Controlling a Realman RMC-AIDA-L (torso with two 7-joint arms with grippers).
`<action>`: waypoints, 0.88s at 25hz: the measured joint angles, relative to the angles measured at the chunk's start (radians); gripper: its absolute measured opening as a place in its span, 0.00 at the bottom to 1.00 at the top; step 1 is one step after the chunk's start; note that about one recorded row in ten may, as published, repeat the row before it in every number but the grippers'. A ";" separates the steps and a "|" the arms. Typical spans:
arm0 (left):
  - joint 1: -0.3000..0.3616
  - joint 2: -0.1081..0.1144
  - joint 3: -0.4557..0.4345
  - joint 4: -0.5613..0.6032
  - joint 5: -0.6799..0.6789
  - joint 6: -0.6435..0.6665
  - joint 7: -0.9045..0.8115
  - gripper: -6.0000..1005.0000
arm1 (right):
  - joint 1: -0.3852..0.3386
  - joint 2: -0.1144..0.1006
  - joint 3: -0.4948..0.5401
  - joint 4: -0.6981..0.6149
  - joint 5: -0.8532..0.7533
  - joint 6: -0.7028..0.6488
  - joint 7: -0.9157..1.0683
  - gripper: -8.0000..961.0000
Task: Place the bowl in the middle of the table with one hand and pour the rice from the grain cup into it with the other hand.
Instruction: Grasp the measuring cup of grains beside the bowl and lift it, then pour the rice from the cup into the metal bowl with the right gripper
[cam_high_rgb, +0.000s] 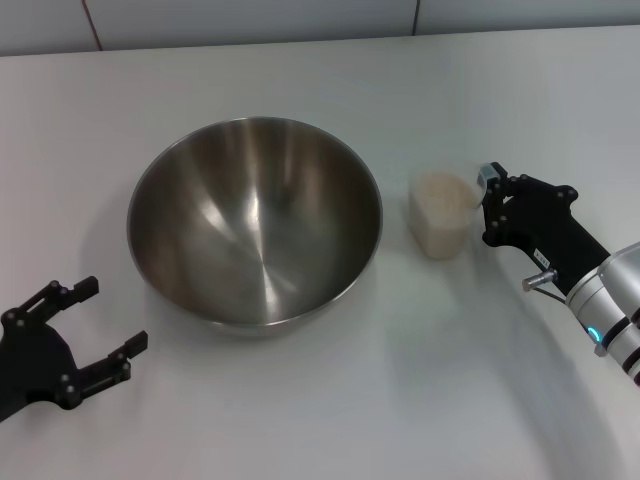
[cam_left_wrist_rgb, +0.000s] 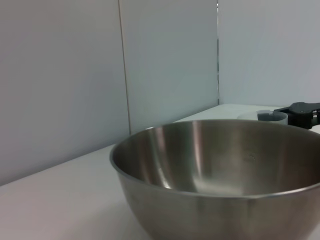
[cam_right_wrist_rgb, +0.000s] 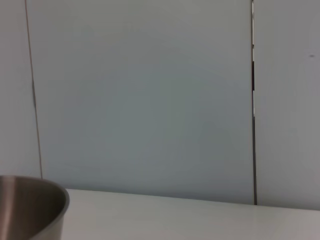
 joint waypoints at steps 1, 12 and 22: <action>0.000 0.002 0.000 0.005 0.000 0.002 -0.008 0.86 | 0.000 0.000 0.000 0.000 0.000 -0.003 -0.001 0.09; 0.009 0.005 0.005 0.098 0.002 0.026 -0.085 0.86 | -0.011 0.000 0.008 0.006 0.000 -0.212 -0.046 0.02; 0.010 -0.002 0.007 0.150 0.024 0.033 -0.124 0.86 | 0.033 0.000 0.009 0.174 0.000 -0.357 -0.551 0.03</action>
